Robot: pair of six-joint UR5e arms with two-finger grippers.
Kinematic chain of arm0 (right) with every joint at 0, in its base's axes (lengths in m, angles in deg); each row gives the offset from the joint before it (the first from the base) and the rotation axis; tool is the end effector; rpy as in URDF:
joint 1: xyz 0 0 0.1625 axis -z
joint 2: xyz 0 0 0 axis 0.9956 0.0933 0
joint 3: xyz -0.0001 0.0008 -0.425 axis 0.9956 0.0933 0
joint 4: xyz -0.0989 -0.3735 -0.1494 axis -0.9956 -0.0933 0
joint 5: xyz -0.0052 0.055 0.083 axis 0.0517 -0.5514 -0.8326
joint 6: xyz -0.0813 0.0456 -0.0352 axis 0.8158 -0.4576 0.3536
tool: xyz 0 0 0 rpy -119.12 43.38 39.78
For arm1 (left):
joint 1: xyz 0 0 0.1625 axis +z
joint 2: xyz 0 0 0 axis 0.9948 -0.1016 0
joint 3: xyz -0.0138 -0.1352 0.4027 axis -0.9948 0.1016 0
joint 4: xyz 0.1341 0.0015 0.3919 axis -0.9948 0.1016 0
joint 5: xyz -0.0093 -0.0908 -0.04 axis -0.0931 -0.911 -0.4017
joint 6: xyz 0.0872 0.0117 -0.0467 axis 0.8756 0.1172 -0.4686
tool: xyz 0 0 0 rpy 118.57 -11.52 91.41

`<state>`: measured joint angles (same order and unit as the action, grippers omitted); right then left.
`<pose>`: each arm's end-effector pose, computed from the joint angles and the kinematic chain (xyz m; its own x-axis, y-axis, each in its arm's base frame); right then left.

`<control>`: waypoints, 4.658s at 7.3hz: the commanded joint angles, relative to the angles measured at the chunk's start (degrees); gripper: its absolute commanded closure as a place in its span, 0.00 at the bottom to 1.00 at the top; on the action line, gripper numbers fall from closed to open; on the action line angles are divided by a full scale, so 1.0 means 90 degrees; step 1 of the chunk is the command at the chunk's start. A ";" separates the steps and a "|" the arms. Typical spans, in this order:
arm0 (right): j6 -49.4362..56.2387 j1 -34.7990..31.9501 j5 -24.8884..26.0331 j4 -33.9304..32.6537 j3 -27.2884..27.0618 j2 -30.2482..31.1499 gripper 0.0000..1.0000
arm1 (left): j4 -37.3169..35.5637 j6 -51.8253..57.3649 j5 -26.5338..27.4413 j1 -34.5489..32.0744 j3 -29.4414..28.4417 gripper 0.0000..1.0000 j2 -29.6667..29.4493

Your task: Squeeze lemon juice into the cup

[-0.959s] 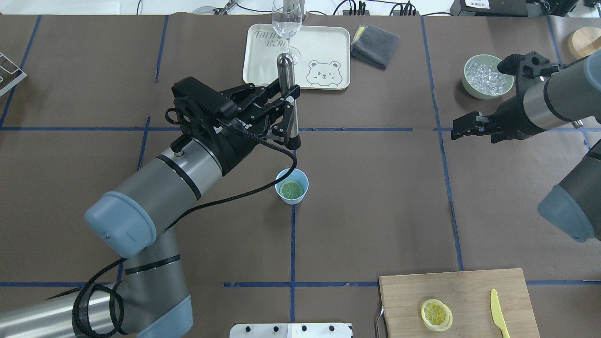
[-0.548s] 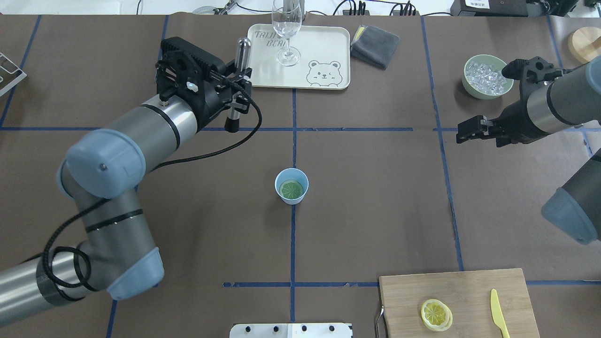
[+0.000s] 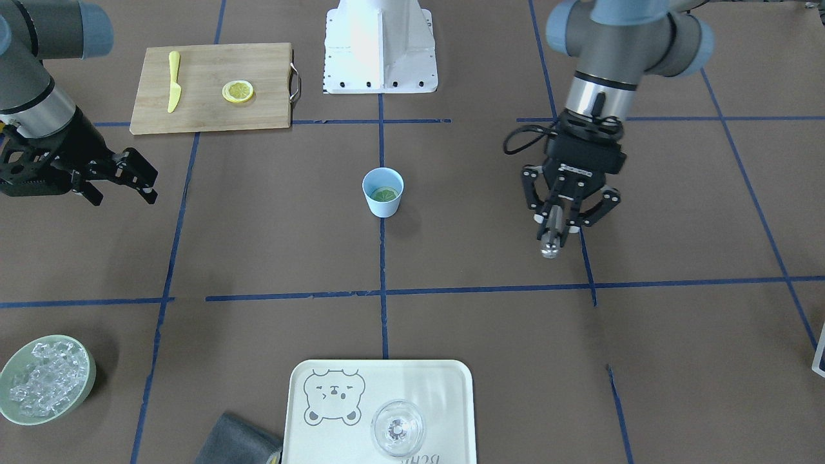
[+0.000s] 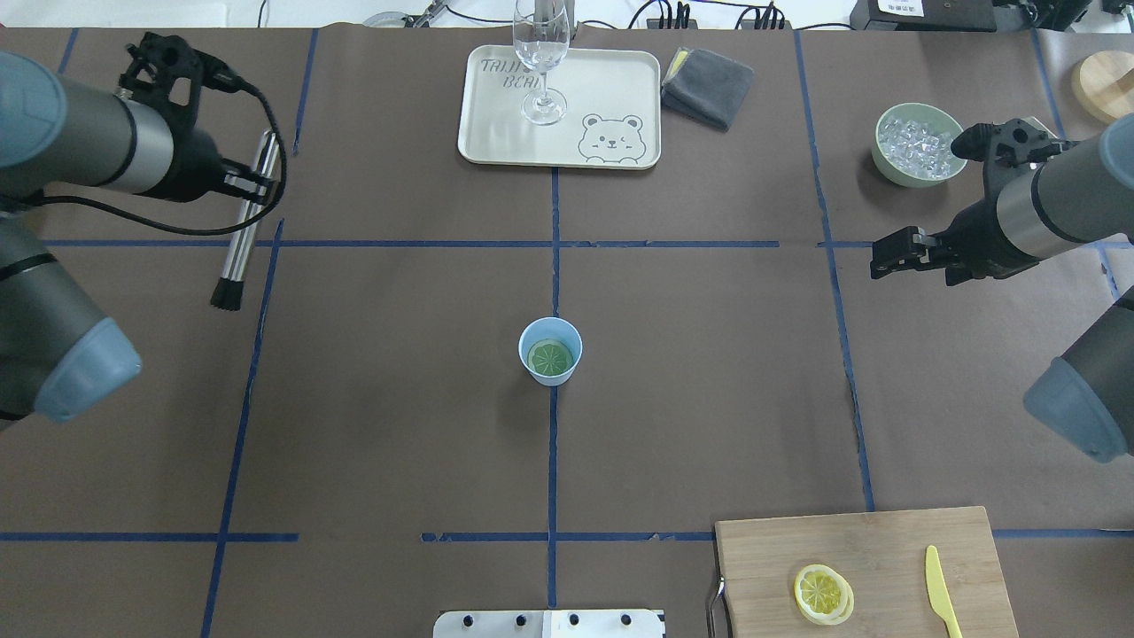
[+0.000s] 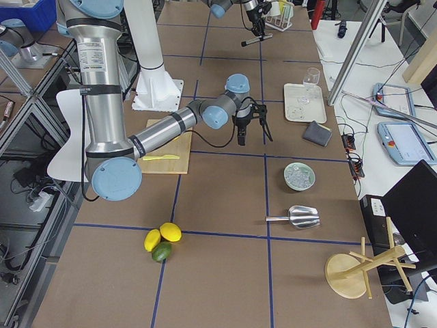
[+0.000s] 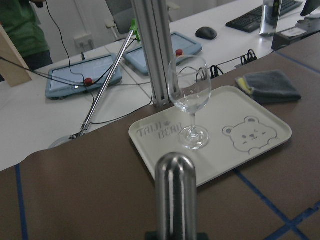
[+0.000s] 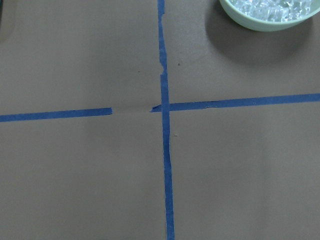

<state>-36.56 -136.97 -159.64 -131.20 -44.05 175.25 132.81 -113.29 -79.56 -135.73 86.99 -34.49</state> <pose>-0.2501 -0.4607 0.4108 0.6502 0.0638 0.7571 -0.1526 0.9871 0.0479 0.2819 -0.5138 0.3361 0.6906 0.3302 -0.6434 0.0296 0.8760 0.4814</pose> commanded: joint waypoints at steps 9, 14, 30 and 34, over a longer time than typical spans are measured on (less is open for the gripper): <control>0.0177 -0.0095 -0.0011 0.0043 -0.0005 0.0214 0.00 | -0.1664 -0.0146 -0.1393 0.0094 -0.1525 1.00 0.0334; 0.0158 -0.0095 -0.0011 0.0043 -0.0014 0.0204 0.00 | -0.1655 -0.0146 -0.1393 0.0232 -0.1730 1.00 0.0334; 0.6674 -0.3774 -0.1778 -0.1309 0.1646 0.0829 0.00 | -0.2641 0.5447 -0.2613 -0.4181 -0.0988 0.00 0.1785; 0.7042 -0.3835 -0.1924 -0.1540 0.1636 0.0897 0.00 | -0.2505 0.5382 -0.3306 -0.4173 -0.1086 0.00 0.2199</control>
<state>26.56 -171.40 -176.00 -144.86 -29.23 183.28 109.72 -64.50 -107.14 -173.24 77.22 -15.33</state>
